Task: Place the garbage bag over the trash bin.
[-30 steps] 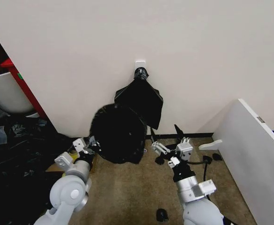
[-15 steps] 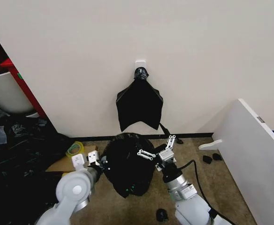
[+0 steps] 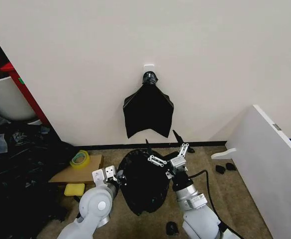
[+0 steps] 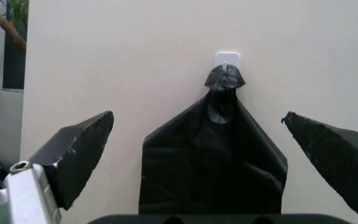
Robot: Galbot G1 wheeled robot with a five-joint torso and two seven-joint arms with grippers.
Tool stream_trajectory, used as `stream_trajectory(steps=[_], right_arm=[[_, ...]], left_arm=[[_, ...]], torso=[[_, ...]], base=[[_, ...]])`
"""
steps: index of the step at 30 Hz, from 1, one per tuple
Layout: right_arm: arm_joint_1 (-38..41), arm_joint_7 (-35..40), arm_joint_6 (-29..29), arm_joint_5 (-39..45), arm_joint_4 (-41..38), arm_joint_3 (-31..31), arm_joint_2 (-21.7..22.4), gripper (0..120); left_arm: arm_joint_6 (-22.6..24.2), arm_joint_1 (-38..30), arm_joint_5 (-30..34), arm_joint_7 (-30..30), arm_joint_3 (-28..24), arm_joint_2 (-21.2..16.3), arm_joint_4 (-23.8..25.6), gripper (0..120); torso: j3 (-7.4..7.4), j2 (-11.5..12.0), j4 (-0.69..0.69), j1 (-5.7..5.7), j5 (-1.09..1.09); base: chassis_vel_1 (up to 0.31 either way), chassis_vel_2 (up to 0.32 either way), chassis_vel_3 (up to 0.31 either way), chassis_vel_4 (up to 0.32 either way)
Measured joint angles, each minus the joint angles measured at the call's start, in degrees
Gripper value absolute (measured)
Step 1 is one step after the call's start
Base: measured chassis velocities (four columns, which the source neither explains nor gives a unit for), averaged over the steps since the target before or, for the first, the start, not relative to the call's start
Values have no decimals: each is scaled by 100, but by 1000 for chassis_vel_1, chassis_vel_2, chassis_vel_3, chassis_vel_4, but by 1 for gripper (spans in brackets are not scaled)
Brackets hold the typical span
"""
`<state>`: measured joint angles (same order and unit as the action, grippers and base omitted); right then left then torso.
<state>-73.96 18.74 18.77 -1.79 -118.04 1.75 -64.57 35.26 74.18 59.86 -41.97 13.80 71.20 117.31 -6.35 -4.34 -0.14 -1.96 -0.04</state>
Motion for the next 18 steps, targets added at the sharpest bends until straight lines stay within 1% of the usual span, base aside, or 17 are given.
stream_trajectory(steps=[1, 3, 4, 6, 7, 8, 10, 11, 12, 13, 14, 15, 16, 17, 18], right_arm=[[-17, 5, 0, 0, 2, -5, -2, 100], [-68, 32, 0, 1, 15, -37, -3, 100], [-68, 32, 0, 1, 15, -37, -3, 100], [-106, 98, -6, 6, 34, -104, -9, 100], [-120, 229, -84, 30, 35, -180, -29, 100], [-120, 229, -84, 30, 35, -180, -29, 100], [-121, 444, -317, 167, 31, -346, -65, 100], [-114, 511, -414, 290, 28, -473, -84, 100], [-114, 511, -414, 290, 28, -473, -84, 100], [-111, 525, -473, 390, 27, -616, -105, 100], [-123, 501, -490, 420, 29, -805, -144, 100], [-145, 413, -456, 370, 47, -1014, -204, 100], [-180, 263, -379, 273, 85, -1243, -279, 100], [-180, 263, -379, 273, 85, -1243, -279, 100], [-235, -30, -260, 190, 123, -1536, -373, 100]], left_arm=[[-20, 55, 3, 0, 57, 0, 88, 43], [-36, 190, 8, -30, 149, -13, 369, 53], [-36, 190, 8, -30, 149, -13, 369, 53], [-50, 349, -5, -102, 213, -71, 784, 62], [-129, 480, -92, -120, 263, -150, 1042, 69], [-129, 480, -92, -120, 263, -150, 1042, 69], [-464, 705, -440, -57, 350, -317, 1368, 77], [-919, 851, -812, 180, 390, -413, 1493, 82], [-919, 851, -812, 180, 390, -413, 1493, 82], [-1550, 955, -1360, 580, 415, -461, 1473, 87], [-2463, 1059, -2261, 1381, 464, -442, 1209, 91], [-3080, 1106, -2880, 1997, 497, -364, 901, 96], [-3827, 1131, -3572, 2753, 560, -219, 547, 98], [-3827, 1131, -3572, 2753, 560, -219, 547, 98], [-4443, 1165, -3934, 3348, 631, -85, 334, 99]], torso=[[0, 0, 0, 0, 0], [0, 0, 0, 0, 0], [0, 0, 0, 0, 0], [0, 0, -1, 0, 0], [0, 0, -1, 0, 0], [0, 0, -1, 0, 0], [0, 0, 0, 0, 1], [0, 0, 0, 0, 1], [0, 0, 0, 0, 1], [0, 0, 1, 0, 2], [1, -1, 0, 0, 3], [1, -1, 0, 0, 4], [-1, 0, 1, 0, -5], [-1, 0, 1, 0, -5], [-1, -1, -1, 0, -8]], base=[[0, 0, 0, 0], [0, 0, 0, 0], [0, 0, 0, 0], [0, 0, 0, 0], [0, 0, 0, 0], [0, 0, 0, 0], [0, 0, 0, 0], [0, 0, 0, 0], [0, 0, 0, 0], [0, 0, 0, 0], [0, 0, 0, 0], [0, 0, 0, 0], [0, 0, 0, 0], [0, 0, 0, 0], [0, 0, 0, 0]])
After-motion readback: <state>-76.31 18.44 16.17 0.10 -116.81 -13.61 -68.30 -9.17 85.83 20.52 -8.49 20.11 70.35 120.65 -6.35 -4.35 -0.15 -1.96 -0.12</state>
